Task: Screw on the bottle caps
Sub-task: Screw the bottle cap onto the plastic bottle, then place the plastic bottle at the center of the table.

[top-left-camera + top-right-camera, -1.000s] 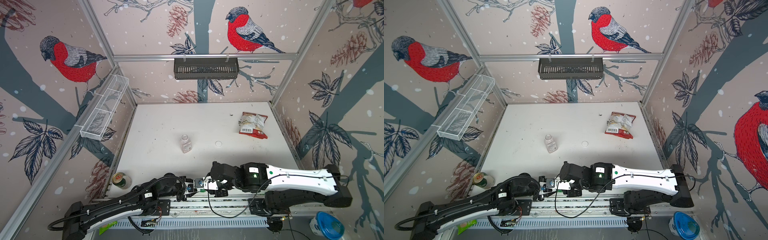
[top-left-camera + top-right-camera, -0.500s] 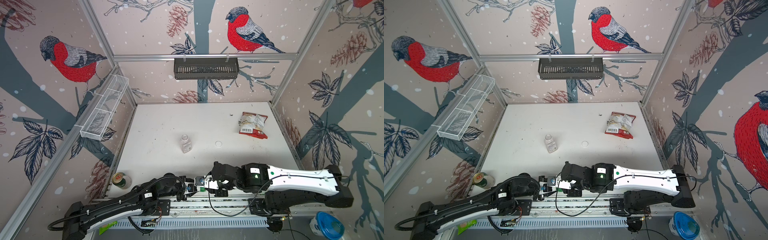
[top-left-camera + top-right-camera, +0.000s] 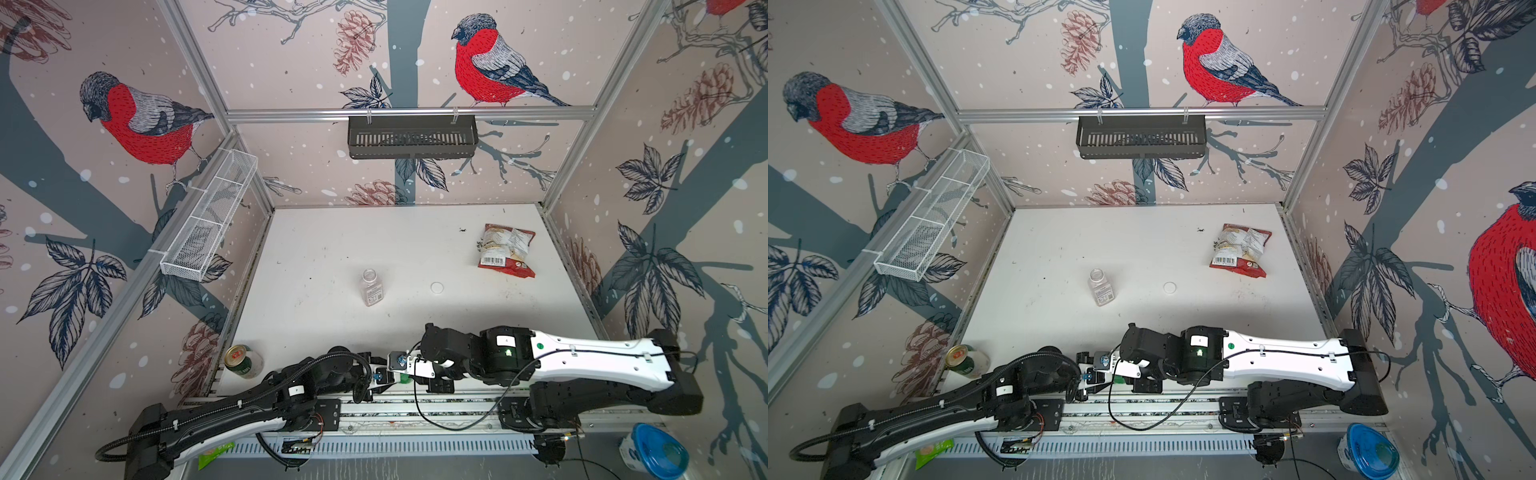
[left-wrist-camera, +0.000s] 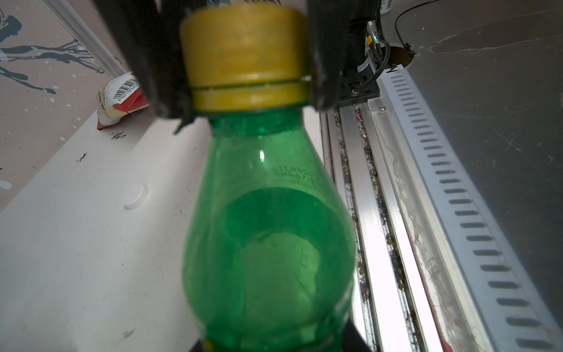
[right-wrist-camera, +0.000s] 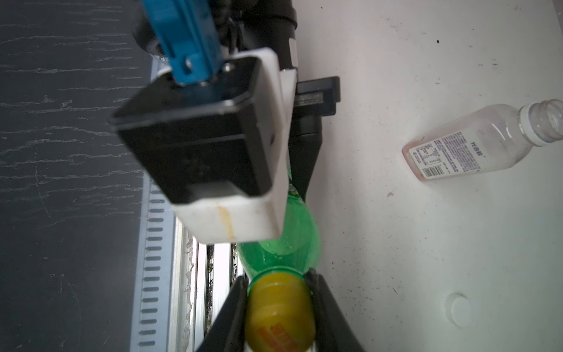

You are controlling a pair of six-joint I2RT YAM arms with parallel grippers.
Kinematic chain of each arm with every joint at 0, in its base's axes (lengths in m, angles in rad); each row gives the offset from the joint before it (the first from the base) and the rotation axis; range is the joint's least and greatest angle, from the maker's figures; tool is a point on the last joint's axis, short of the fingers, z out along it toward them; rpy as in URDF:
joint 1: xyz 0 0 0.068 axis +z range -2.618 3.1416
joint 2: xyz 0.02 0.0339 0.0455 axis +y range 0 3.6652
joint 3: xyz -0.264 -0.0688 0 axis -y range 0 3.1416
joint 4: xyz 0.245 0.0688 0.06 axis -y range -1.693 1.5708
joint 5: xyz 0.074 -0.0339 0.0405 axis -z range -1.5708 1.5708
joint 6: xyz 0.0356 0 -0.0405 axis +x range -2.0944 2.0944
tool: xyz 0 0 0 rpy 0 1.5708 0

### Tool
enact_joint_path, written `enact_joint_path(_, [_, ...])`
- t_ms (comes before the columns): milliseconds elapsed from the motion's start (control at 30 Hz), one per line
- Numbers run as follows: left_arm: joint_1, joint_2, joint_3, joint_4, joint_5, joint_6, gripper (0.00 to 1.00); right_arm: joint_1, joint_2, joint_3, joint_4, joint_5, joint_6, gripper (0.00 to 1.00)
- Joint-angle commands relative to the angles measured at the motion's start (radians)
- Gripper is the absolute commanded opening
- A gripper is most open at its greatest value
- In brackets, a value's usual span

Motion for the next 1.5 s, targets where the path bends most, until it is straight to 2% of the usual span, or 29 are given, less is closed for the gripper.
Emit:
enact_joint_path(0, [-0.001,-0.005,0.004,0.072,0.025,0.008,0.03,-0.016,-0.003,0.001,-0.024,0.036,0.039,0.47])
enact_joint_path(67, [0.0,-0.005,0.004,0.07,0.026,0.008,0.03,-0.025,-0.017,-0.005,-0.024,0.025,0.041,0.54])
enact_joint_path(133, [-0.001,-0.006,0.004,0.07,0.026,0.008,0.04,-0.025,-0.037,-0.02,-0.009,0.018,0.034,0.56])
enact_joint_path(333, [-0.001,-0.008,0.004,0.07,0.027,0.008,0.03,-0.016,-0.069,-0.048,0.043,-0.011,0.024,0.5])
enact_joint_path(567, [-0.001,-0.007,0.004,0.068,0.028,0.007,0.04,0.0,-0.043,-0.024,0.053,0.002,0.032,0.54])
enact_joint_path(967, [-0.001,-0.009,0.004,0.068,0.025,0.007,0.05,0.012,-0.031,-0.009,0.027,0.021,0.024,0.23])
enact_joint_path(1133, [-0.001,-0.013,0.004,0.069,0.023,0.007,0.2,0.003,-0.031,-0.009,0.018,0.059,0.026,0.14])
enact_joint_path(1300, [0.0,-0.02,0.004,0.076,0.014,0.005,0.41,-0.04,-0.025,0.0,-0.012,0.047,0.028,0.1])
enact_joint_path(1467, [-0.001,-0.031,0.003,0.084,0.007,-0.001,0.55,-0.08,-0.028,0.003,-0.022,0.027,0.039,0.08])
